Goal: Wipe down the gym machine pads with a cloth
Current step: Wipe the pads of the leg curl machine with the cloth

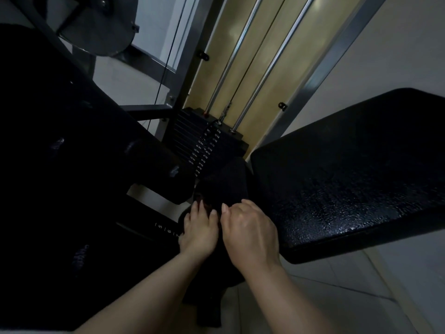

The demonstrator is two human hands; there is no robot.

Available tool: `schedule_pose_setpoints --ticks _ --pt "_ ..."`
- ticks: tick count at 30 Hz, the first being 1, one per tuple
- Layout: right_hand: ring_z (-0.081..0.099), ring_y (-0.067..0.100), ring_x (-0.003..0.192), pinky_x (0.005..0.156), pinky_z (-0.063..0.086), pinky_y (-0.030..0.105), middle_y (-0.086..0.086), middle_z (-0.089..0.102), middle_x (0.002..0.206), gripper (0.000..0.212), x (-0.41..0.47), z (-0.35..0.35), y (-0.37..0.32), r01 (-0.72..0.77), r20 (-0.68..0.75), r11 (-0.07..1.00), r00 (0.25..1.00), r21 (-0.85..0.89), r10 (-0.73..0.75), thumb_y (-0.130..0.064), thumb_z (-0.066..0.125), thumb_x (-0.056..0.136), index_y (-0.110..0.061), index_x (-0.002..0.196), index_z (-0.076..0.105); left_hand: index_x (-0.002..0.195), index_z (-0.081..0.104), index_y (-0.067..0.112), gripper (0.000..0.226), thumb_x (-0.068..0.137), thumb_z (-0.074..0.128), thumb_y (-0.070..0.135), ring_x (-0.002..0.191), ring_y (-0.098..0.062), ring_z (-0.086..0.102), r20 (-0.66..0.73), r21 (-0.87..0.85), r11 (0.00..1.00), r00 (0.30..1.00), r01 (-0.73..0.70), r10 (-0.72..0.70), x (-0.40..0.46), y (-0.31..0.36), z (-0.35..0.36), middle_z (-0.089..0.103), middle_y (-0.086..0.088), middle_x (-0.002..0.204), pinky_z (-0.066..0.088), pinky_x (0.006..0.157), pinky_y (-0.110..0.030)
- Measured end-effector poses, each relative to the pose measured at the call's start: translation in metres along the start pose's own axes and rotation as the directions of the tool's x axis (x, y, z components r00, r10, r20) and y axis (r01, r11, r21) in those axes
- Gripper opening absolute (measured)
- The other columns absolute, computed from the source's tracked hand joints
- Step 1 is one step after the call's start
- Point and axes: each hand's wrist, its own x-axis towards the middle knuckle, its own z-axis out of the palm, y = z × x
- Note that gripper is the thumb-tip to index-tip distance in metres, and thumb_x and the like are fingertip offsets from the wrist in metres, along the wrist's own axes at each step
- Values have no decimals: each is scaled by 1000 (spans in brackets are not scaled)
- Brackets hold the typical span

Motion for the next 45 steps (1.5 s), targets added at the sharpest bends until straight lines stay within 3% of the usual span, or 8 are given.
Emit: schedule_pose_setpoints --ticks 8,19,27,31,34,37,40,45 --pt "69 18 77 67 58 26 1 62 56 57 0 -4 -2 -3 -4 999 1000 52 4 -30 31 98 -12 55 62 135 -23 47 53 86 -6 58 138 2 -15 0 118 981 988 -151 152 -117 10 4 -17 25 152 -2 117 -35" --pt "67 15 94 78 54 27 -1 70 80 55 3 -10 -2 -65 114 991 992 118 52 -35 22 99 -14 80 71 152 0 31 66 99 37 46 147 -16 -8 157 129 954 955 -272 251 -9 41 -9 -11 12 159 7 118 -50" --pt "65 11 81 68 55 26 -3 69 79 57 0 -17 -5 -53 28 959 998 278 47 -37 24 99 -14 78 71 125 -33 57 67 65 -18 84 137 5 -26 88 36 905 903 -424 420 -92 21 -6 -35 43 133 -11 115 -29" --pt "60 3 95 84 41 6 -4 70 98 50 2 -28 -4 2 23 887 1000 462 -14 -37 30 98 -12 96 73 141 -9 55 74 74 -1 84 138 13 -14 168 -224 891 885 -395 434 -77 1 2 -11 45 145 -11 113 -25" --pt "54 -5 107 91 39 7 -12 64 116 42 4 -42 -8 -35 134 828 990 560 -49 -37 34 98 -18 118 66 143 33 41 50 97 28 58 136 -9 37 296 -658 753 911 -23 287 -64 -2 -28 47 9 144 24 116 -40" --pt "47 -5 115 91 36 4 -17 50 133 44 5 -49 -17 -108 412 882 905 458 -103 -23 39 99 -26 143 40 149 25 30 60 95 25 58 133 -20 42 418 -825 498 882 268 218 -62 7 -60 57 -2 135 25 114 -45" --pt "38 11 129 104 35 22 -5 35 148 58 7 -45 -32 -42 656 980 748 195 -98 -20 37 98 -19 152 14 148 26 32 62 94 24 61 128 -23 48 465 -822 436 874 366 143 -50 10 -79 55 -6 137 15 117 -51" --pt "-4 40 144 114 7 52 26 -15 154 95 -3 -17 -59 403 881 871 468 -280 67 -68 35 89 -2 150 2 131 52 21 34 100 42 33 108 -17 58 330 -488 859 944 157 15 -19 31 -96 60 -3 124 46 88 -26"
